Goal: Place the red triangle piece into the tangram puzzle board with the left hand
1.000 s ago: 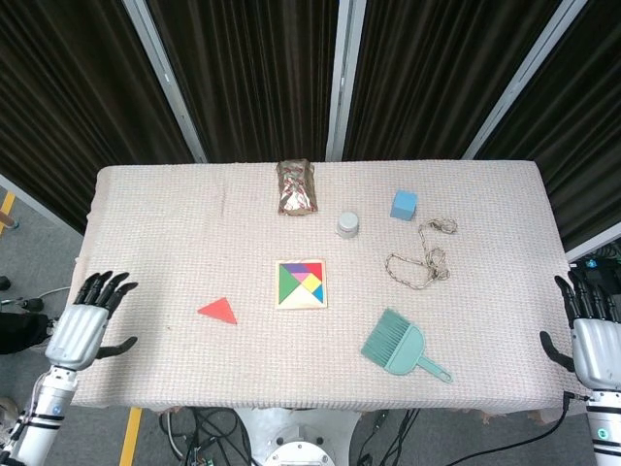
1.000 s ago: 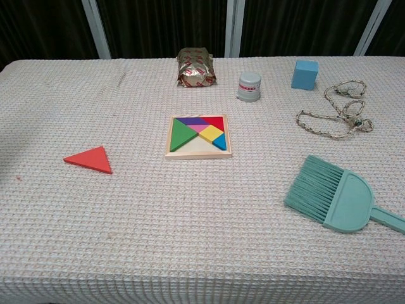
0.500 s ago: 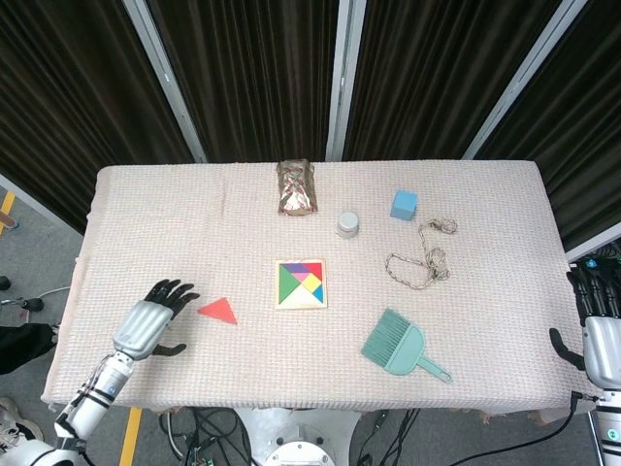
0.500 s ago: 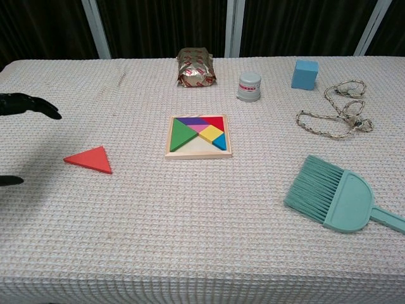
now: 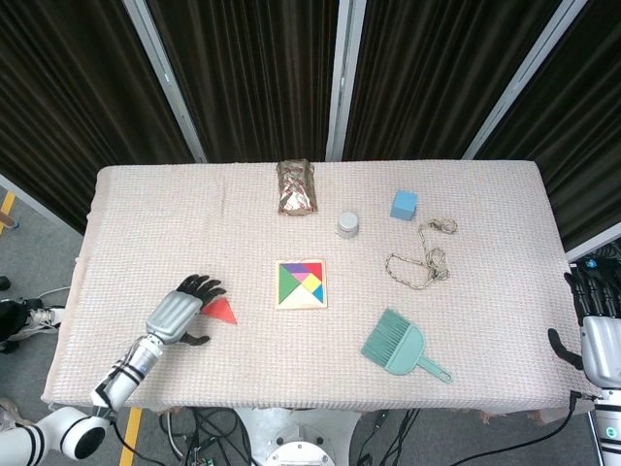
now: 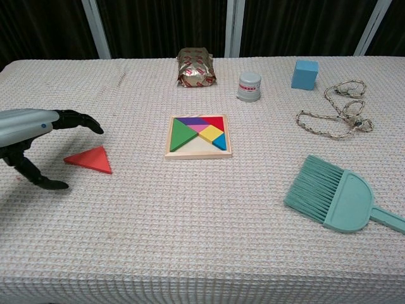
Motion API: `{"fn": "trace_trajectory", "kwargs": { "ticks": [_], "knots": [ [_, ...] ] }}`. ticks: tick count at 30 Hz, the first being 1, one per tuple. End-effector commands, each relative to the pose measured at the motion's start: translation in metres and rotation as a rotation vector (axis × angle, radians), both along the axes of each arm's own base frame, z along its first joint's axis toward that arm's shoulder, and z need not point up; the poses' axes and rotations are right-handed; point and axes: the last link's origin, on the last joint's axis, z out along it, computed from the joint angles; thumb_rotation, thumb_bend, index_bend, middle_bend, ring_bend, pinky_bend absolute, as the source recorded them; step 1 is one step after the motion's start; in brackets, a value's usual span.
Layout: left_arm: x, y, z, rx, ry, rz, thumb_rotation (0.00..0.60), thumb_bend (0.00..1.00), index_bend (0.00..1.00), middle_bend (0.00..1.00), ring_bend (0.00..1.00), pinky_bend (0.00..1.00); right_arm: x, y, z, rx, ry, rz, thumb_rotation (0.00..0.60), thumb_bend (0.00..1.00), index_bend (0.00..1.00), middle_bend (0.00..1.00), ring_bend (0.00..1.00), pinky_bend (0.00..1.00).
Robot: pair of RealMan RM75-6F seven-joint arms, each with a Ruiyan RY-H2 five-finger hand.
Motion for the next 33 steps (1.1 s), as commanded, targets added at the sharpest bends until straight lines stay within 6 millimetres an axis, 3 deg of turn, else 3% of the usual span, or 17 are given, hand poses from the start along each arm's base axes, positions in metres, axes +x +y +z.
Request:
{"fn": "trace_trajectory", "kwargs": {
  "ticks": [1, 8, 17, 33],
  "knots": [
    [0.003, 0.005, -0.003, -0.011, -0.006, 0.004, 0.600, 0.15, 0.15, 0.08, 0.00, 0.02, -0.001, 0.000, 0.000, 0.001, -0.002, -0.004, 0.600, 0.24, 0.00, 0.00, 0.00, 0.00],
    [0.007, 0.013, -0.013, -0.045, -0.010, 0.014, 0.600, 0.18, 0.16, 0.08, 0.00, 0.02, -0.003, 0.000, 0.000, 0.002, -0.004, -0.006, 0.600, 0.24, 0.00, 0.00, 0.00, 0.00],
    [0.006, 0.021, -0.010, -0.029, -0.012, 0.029, 0.600, 0.20, 0.21, 0.09, 0.00, 0.02, -0.005, 0.000, -0.001, 0.006, -0.004, -0.012, 0.600, 0.24, 0.00, 0.00, 0.00, 0.00],
    [0.007, 0.026, -0.014, -0.040, -0.006, 0.052, 0.600, 0.31, 0.27, 0.09, 0.00, 0.02, -0.006, 0.000, -0.002, 0.010, -0.003, -0.016, 0.600, 0.24, 0.00, 0.00, 0.00, 0.00]
  ]
}}
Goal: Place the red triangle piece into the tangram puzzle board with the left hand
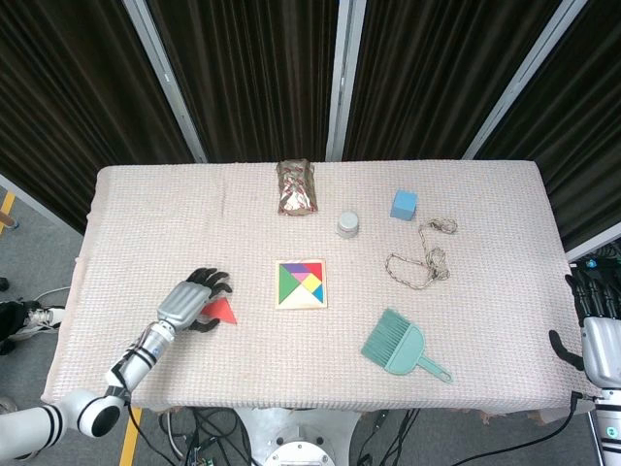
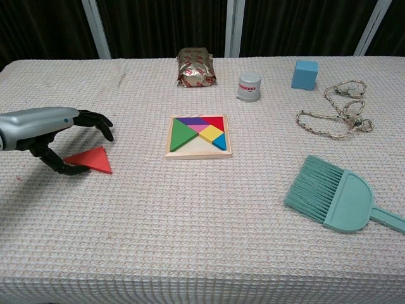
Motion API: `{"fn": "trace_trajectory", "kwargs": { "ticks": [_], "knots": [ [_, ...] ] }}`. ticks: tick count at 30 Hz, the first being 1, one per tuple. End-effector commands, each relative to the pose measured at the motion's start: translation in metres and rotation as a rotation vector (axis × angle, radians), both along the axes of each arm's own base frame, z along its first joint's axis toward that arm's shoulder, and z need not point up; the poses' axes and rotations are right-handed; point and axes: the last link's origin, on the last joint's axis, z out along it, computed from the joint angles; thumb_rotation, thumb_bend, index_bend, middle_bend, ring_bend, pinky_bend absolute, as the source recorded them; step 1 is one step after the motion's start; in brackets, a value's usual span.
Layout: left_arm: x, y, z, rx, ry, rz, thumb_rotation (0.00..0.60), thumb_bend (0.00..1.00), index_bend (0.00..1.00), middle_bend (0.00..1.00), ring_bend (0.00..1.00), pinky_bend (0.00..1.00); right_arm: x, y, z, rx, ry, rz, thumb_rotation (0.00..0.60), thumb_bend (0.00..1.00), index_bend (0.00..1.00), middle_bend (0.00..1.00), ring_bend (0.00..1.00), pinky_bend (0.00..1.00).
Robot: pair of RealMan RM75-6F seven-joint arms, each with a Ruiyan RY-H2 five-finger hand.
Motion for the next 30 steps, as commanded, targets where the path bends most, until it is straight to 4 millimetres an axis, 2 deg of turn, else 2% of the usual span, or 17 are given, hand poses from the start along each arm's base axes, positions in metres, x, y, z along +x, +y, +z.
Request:
{"fn": "trace_trajectory", "kwargs": {
  "ticks": [1, 22, 30],
  "knots": [
    [0.000, 0.001, 0.000, 0.000, 0.002, 0.000, 0.600, 0.31, 0.28, 0.09, 0.00, 0.02, 0.000, 0.000, 0.000, 0.000, -0.001, -0.001, 0.600, 0.24, 0.00, 0.00, 0.00, 0.00],
    [0.000, 0.003, 0.000, 0.013, 0.008, 0.010, 0.600, 0.31, 0.36, 0.10, 0.00, 0.02, -0.002, -0.001, 0.000, -0.001, -0.003, -0.005, 0.600, 0.24, 0.00, 0.00, 0.00, 0.00],
    [0.017, 0.005, 0.007, 0.037, -0.034, -0.036, 0.600, 0.31, 0.37, 0.10, 0.00, 0.02, -0.002, -0.001, 0.000, -0.002, -0.002, -0.005, 0.600, 0.24, 0.00, 0.00, 0.00, 0.00]
  ]
}}
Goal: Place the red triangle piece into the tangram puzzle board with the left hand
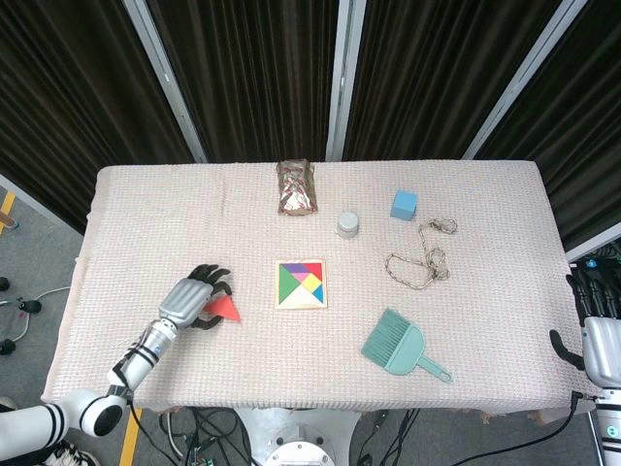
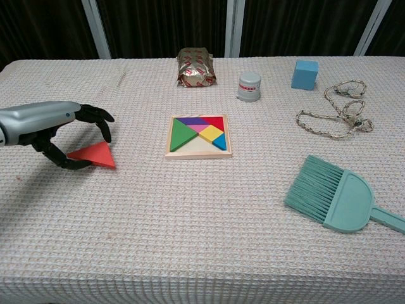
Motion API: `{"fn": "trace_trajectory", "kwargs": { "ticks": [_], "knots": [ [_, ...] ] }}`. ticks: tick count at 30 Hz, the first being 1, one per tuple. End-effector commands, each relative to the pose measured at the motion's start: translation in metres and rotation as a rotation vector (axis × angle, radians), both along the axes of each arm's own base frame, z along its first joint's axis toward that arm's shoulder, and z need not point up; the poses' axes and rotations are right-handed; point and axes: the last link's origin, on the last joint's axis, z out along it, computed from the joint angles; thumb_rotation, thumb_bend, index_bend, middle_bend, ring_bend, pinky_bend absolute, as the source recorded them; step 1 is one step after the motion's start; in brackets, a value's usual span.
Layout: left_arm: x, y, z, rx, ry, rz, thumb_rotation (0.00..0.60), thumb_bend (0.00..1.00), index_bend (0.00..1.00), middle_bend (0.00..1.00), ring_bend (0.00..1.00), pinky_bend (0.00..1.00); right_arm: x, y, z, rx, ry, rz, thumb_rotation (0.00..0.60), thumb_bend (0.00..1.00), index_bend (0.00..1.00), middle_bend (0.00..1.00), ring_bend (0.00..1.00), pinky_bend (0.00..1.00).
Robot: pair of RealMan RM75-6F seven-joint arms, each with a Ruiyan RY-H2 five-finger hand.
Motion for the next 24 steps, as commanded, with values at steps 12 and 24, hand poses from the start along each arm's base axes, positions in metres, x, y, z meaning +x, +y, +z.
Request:
{"fn": "trace_trajectory", "kwargs": {
  "ticks": [12, 24],
  "knots": [
    [0.048, 0.016, 0.003, 0.036, -0.038, 0.025, 0.600, 0.33, 0.38, 0.11, 0.00, 0.02, 0.000, 0.000, -0.003, 0.005, -0.003, 0.001, 0.600, 0.24, 0.00, 0.00, 0.00, 0.00],
    [0.092, 0.013, -0.022, 0.065, -0.032, 0.127, 0.600, 0.38, 0.39, 0.12, 0.00, 0.02, 0.000, -0.002, -0.002, -0.001, -0.009, 0.007, 0.600, 0.24, 0.00, 0.00, 0.00, 0.00]
  ]
}}
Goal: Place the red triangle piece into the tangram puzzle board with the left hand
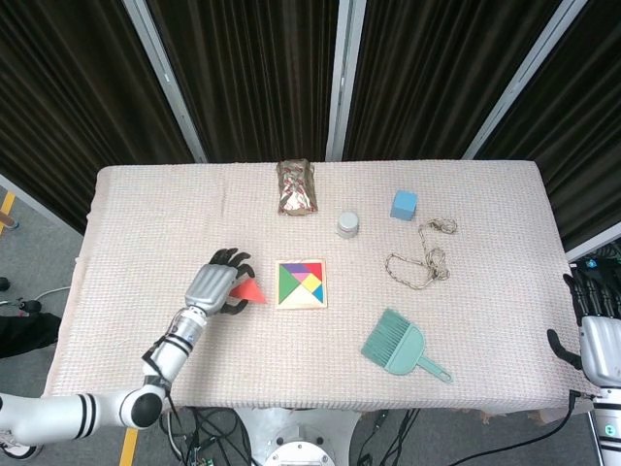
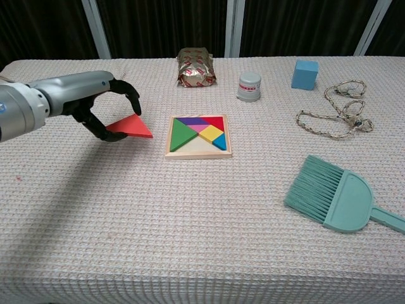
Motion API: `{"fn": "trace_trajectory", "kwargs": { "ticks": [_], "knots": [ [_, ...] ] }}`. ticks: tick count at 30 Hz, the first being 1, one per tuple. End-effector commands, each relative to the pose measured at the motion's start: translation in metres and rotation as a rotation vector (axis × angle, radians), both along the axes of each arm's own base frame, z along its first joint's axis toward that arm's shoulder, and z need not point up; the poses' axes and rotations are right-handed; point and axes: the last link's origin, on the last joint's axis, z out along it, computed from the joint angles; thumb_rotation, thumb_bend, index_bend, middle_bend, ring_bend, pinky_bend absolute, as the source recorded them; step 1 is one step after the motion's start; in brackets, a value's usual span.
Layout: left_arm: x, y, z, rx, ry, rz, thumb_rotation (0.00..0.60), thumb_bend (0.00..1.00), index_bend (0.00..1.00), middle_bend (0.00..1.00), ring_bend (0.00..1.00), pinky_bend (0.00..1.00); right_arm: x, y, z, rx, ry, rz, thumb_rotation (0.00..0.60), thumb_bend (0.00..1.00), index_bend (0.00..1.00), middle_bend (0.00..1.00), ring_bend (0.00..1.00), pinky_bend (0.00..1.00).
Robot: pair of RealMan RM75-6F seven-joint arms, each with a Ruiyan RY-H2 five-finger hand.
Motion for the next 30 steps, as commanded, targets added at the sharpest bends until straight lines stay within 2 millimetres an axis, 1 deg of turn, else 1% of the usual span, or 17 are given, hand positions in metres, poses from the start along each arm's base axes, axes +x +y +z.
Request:
{"fn": "trace_trajectory", "kwargs": {
  "ticks": [1, 7, 11, 18, 30],
  "knots": [
    [0.021, -0.002, -0.014, -0.006, -0.014, 0.037, 0.600, 0.38, 0.39, 0.12, 0.00, 0.01, 0.000, 0.000, 0.001, -0.006, -0.004, 0.003, 0.600, 0.24, 0.00, 0.00, 0.00, 0.00],
    [0.035, -0.002, -0.029, 0.002, -0.028, 0.075, 0.600, 0.38, 0.39, 0.12, 0.00, 0.01, 0.001, 0.000, 0.007, -0.032, -0.010, 0.023, 0.600, 0.24, 0.00, 0.00, 0.00, 0.00],
    [0.050, -0.002, -0.036, 0.025, -0.054, 0.105, 0.600, 0.38, 0.41, 0.13, 0.00, 0.00, 0.000, 0.001, 0.009, -0.043, -0.013, 0.021, 0.600, 0.24, 0.00, 0.00, 0.00, 0.00],
    [0.064, -0.006, -0.051, 0.017, -0.019, 0.116, 0.600, 0.38, 0.41, 0.14, 0.00, 0.00, -0.001, 0.001, 0.009, -0.049, -0.016, 0.024, 0.600, 0.24, 0.00, 0.00, 0.00, 0.00],
    [0.085, -0.008, -0.064, 0.005, -0.011, 0.106, 0.600, 0.38, 0.41, 0.14, 0.00, 0.00, -0.002, 0.003, 0.015, -0.074, -0.026, 0.035, 0.600, 0.24, 0.00, 0.00, 0.00, 0.00]
  ]
}}
